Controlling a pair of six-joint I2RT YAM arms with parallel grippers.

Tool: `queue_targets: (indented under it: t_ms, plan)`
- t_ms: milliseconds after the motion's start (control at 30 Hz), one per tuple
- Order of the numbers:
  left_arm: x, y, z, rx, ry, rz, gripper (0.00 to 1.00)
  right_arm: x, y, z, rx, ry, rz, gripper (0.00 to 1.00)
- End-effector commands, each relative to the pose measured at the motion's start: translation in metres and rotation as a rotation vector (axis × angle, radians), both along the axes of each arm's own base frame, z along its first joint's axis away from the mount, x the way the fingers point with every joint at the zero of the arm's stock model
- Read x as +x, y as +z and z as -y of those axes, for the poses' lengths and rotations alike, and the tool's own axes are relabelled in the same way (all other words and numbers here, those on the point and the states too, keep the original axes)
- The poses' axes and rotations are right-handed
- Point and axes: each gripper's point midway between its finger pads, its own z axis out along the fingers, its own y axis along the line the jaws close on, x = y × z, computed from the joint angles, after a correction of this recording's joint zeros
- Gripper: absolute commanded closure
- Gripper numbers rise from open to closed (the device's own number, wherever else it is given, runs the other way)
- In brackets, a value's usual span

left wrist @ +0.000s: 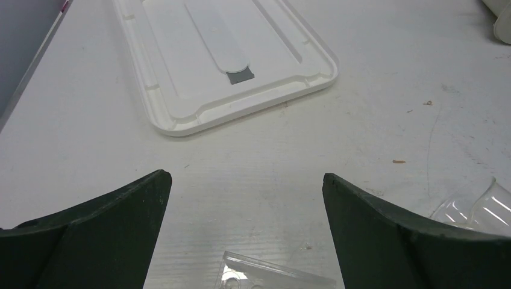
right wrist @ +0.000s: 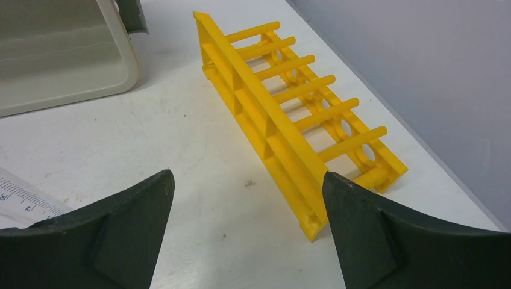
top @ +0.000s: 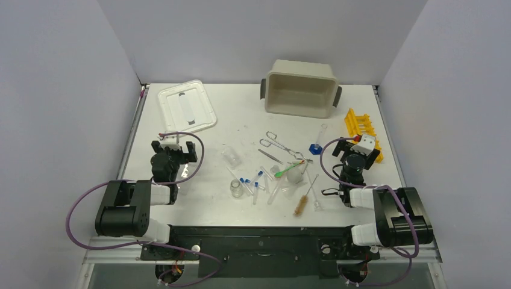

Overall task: Organize the chemistry lab equipment
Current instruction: Adjust the test tube rack at the center of the board.

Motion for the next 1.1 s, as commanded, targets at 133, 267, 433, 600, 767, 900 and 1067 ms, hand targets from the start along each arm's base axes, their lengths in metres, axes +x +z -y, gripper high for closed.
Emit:
queue_targets:
  t_ms: [133, 267, 433, 600, 767, 900, 1067]
  plan:
    - [0.002, 0.006, -0.001, -0.013, 0.001, 0.026, 0.03, 0.005, 0.022, 0.013, 0.027, -0.094, 0.045, 0.12]
    - [0.002, 0.006, 0.000, -0.013, 0.000, 0.026, 0.03, 0.009, 0.044, 0.020, 0.059, -0.170, -0.078, 0.12]
    - [0.003, 0.007, 0.002, -0.015, -0.015, 0.020, 0.03, 0.018, 0.065, 0.042, 0.415, -0.375, -0.036, 0.00]
    - [0.021, 0.018, 0.010, -0.003, -0.067, -0.129, 0.04, 0.036, 0.067, 0.040, 0.551, -0.276, -0.079, 0.05]
    - [0.025, 0.033, 0.025, -0.028, -0.151, -0.273, 0.03, 0.052, 0.086, 0.059, 0.525, -0.350, -0.099, 0.13]
    - [0.018, 0.056, 0.038, -0.078, -0.209, -0.300, 0.04, 0.073, 0.075, 0.066, 0.497, -0.388, -0.236, 0.20]
    - [0.007, 0.086, 0.052, -0.107, -0.286, -0.295, 0.03, 0.104, 0.053, 0.075, 0.485, -0.376, -0.328, 0.21]
